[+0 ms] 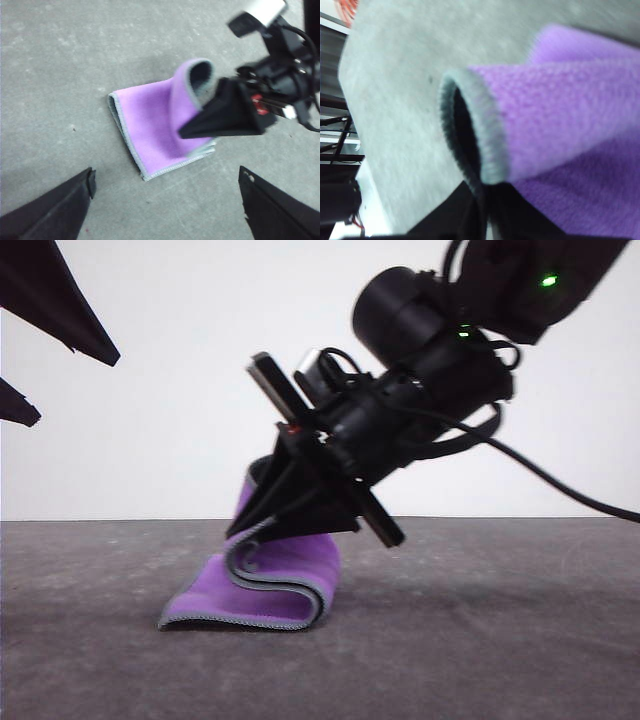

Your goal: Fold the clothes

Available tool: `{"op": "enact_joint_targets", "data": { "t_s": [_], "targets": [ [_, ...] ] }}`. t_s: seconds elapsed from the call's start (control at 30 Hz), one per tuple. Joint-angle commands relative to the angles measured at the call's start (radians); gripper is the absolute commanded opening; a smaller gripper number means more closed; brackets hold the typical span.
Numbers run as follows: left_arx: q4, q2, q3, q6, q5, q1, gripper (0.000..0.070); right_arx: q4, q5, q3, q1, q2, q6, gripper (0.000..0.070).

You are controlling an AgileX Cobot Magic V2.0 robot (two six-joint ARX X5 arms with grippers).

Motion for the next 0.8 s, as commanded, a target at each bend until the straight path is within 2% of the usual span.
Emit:
{"op": "enact_joint_targets", "data": {
  "t_s": [0.0, 0.1, 0.13, 0.3, 0.43, 0.53, 0.77],
  "targets": [
    [0.008, 0.005, 0.012, -0.003, -0.002, -0.004, 0.0553, 0.007, -0.003, 0.023, 0.012, 0.025, 0.013, 0.0095],
    [0.008, 0.005, 0.012, -0.003, -0.002, -0.004, 0.0553, -0.013, -0.048, 0.041, 0.012, 0.024, 0.017, 0.0263],
    [0.008, 0.005, 0.012, -0.003, -0.002, -0.004, 0.0553, -0.023, -0.078, 0.045, 0.010, 0.021, 0.023, 0.0284],
    [0.008, 0.005, 0.012, -0.003, -0.002, -0.004, 0.0553, -0.075, -0.213, 0.053, -0.005, -0.018, 0.049, 0.0297],
    [0.009, 0.005, 0.012, -0.003, -0.002, -0.004, 0.0553, -0.164, -0.191, 0.053, -0.005, -0.086, -0.002, 0.0297],
    [0.008, 0.005, 0.012, -0.003, -0.002, -0.004, 0.0553, -0.249, -0.066, 0.053, -0.005, -0.166, -0.092, 0.0297],
    [0.008, 0.005, 0.012, -0.003, -0.002, -0.004, 0.0553, -0.538, 0.386, 0.051, -0.014, -0.392, -0.393, 0.0296]
  ]
}}
